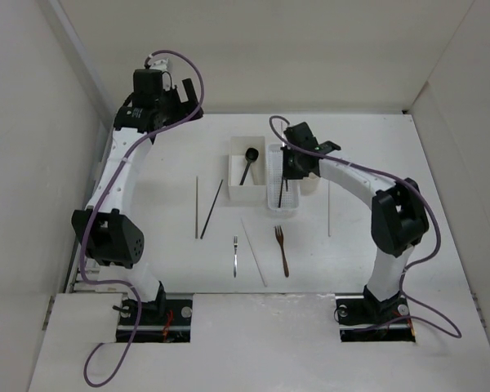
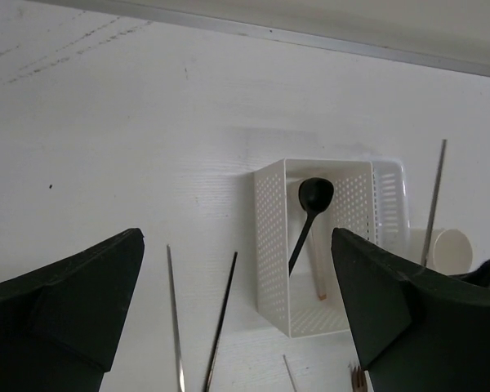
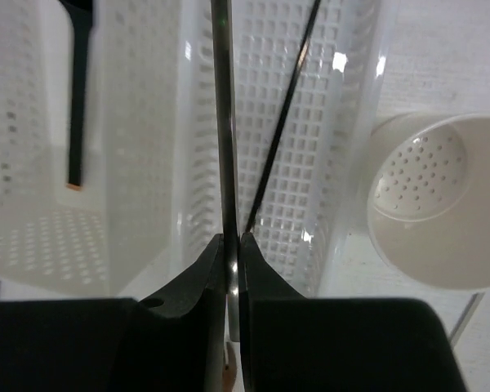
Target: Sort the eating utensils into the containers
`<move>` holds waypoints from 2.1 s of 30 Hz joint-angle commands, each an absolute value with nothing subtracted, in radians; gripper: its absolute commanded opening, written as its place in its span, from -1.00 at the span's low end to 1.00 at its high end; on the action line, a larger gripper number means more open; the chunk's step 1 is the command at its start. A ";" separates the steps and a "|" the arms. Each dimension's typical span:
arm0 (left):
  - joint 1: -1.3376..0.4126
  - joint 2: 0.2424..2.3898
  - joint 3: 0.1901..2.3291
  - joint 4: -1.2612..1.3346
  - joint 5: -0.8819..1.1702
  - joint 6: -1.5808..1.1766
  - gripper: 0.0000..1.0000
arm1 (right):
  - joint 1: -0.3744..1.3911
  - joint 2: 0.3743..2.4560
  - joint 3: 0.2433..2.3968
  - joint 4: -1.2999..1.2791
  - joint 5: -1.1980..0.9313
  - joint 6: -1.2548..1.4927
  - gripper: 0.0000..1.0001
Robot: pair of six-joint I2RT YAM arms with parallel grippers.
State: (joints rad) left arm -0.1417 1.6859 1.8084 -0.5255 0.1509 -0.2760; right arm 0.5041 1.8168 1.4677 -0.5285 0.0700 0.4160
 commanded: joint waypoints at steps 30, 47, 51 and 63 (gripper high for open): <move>-0.123 1.555 1.666 -0.505 0.109 -0.278 0.98 | 0.502 1.928 1.468 -0.620 0.064 0.515 -1.00; -0.123 1.546 1.646 -0.505 0.118 -0.278 0.98 | 0.511 1.928 1.431 -0.611 0.064 0.525 -0.97; -0.123 1.546 1.646 -0.495 0.118 -0.278 0.98 | 0.511 1.947 1.443 -0.601 0.064 0.525 -0.71; -0.123 1.546 1.626 -0.495 0.069 -0.278 0.94 | 0.520 1.947 1.526 -0.643 0.092 0.494 -0.24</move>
State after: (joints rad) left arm -0.1272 1.5993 1.6447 -0.5186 0.0982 -0.2752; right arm 0.5068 1.9575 1.4601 -0.6304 0.0658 0.5087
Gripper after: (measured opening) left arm 0.978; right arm 0.382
